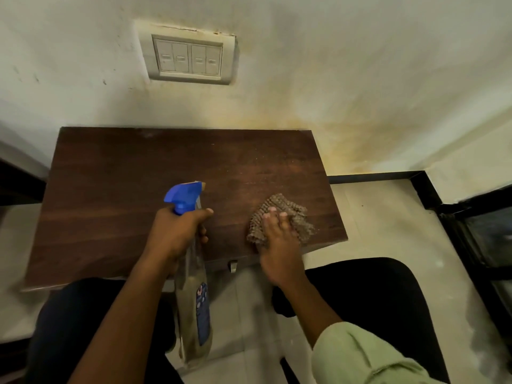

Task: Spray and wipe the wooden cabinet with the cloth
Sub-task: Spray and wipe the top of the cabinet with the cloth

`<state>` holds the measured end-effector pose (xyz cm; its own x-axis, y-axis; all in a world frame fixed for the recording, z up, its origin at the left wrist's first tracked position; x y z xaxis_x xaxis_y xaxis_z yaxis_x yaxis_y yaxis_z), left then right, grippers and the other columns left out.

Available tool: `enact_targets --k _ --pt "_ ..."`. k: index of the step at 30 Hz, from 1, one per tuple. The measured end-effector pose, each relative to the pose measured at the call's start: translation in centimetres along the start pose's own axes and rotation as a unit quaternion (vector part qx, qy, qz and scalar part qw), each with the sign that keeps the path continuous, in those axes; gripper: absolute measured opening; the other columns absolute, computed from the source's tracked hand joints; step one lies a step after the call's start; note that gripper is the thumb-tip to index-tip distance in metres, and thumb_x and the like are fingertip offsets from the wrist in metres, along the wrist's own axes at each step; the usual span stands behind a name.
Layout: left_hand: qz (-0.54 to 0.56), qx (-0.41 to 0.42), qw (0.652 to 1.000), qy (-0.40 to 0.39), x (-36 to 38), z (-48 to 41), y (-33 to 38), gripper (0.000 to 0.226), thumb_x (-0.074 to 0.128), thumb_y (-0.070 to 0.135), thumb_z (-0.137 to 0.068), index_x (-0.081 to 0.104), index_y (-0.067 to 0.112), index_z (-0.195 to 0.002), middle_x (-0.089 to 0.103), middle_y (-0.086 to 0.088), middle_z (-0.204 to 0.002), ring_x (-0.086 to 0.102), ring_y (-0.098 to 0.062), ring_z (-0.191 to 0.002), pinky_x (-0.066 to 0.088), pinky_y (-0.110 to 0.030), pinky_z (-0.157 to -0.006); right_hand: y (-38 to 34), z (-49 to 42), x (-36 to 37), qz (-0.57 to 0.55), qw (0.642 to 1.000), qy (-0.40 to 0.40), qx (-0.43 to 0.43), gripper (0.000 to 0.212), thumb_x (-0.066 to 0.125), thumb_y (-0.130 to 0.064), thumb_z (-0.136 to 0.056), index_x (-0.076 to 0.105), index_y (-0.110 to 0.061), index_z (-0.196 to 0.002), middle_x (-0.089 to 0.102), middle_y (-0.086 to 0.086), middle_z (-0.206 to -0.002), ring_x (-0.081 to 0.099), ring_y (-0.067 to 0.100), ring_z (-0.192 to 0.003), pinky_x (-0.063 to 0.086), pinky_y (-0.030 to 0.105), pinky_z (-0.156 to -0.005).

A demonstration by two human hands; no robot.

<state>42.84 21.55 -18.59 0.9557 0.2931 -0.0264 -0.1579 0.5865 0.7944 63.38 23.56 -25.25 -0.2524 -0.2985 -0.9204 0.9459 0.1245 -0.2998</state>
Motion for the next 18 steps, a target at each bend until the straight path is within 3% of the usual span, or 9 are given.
enact_targets --k 3,5,10,14,16,18 --pt "-0.006 0.006 1.0 0.008 -0.1 0.2 -0.1 0.018 0.066 0.02 -0.085 0.059 0.009 -0.099 0.059 -0.013 -0.077 0.06 -0.027 -0.07 0.053 -0.045 -0.077 -2.0 1.0 1.1 0.042 0.991 -0.04 -0.119 0.07 0.043 -0.025 -0.09 0.012 -0.019 -0.153 0.001 -0.002 -0.161 -0.005 0.022 -0.148 0.004 0.044 -0.118" --pt "-0.011 0.004 1.0 0.005 -0.4 0.4 -0.3 0.017 0.065 0.02 -0.086 0.059 0.011 -0.098 0.059 -0.011 -0.075 0.06 -0.027 -0.071 0.053 -0.045 -0.077 -0.5 0.9 0.3 0.049 0.986 -0.053 -0.148 0.072 0.045 -0.018 -0.091 0.009 -0.023 -0.152 0.0 -0.006 -0.161 -0.007 0.017 -0.148 0.004 0.042 -0.119" --pt "-0.009 0.0 1.0 0.015 -1.9 1.1 -0.5 0.016 0.064 0.017 -0.087 0.058 0.006 -0.097 0.057 -0.014 -0.075 0.058 -0.025 -0.066 0.051 -0.038 -0.069 7.5 -0.2 -3.1 -0.002 0.999 0.006 0.033 0.062 0.046 -0.019 -0.097 0.017 -0.018 -0.151 0.006 0.0 -0.16 0.0 0.022 -0.148 0.011 0.045 -0.12" --pt "-0.022 0.0 0.999 0.027 -3.9 2.0 -0.3 0.022 0.064 0.02 -0.087 0.059 0.004 -0.1 0.06 -0.014 -0.079 0.06 -0.025 -0.07 0.052 -0.04 -0.07 7.8 -0.8 -3.4 -0.007 0.987 0.032 0.156 0.06 0.041 -0.025 -0.099 0.017 -0.013 -0.152 0.007 0.007 -0.161 0.003 0.028 -0.148 0.008 0.045 -0.12" --pt "-0.022 -0.002 0.999 0.046 -5.5 2.7 -0.6 0.026 0.065 0.021 -0.086 0.059 0.002 -0.103 0.06 -0.015 -0.08 0.061 -0.026 -0.071 0.053 -0.046 -0.078 5.0 -0.5 -2.5 0.006 0.986 0.046 0.159 0.062 0.042 -0.026 -0.098 0.016 -0.013 -0.152 0.007 0.006 -0.161 0.004 0.029 -0.148 0.009 0.045 -0.12" --pt "-0.021 -0.008 0.997 0.069 -7.0 3.7 -0.9 0.028 0.065 0.021 -0.086 0.058 0.001 -0.105 0.062 -0.019 -0.084 0.062 -0.03 -0.074 0.052 -0.048 -0.081 0.9 0.2 -0.6 0.019 0.993 0.05 0.108 0.065 0.045 -0.027 -0.095 0.017 -0.013 -0.152 0.009 0.006 -0.161 0.004 0.03 -0.148 0.014 0.047 -0.119"
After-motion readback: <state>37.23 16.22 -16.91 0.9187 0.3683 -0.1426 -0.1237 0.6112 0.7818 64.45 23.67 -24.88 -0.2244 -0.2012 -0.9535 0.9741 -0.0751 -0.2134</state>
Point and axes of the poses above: each hand's wrist, its own z-axis away from the middle knuckle, its own x-axis out of the palm, y = z × x, the point moved 4 cm from there along -z, towards the middle knuckle
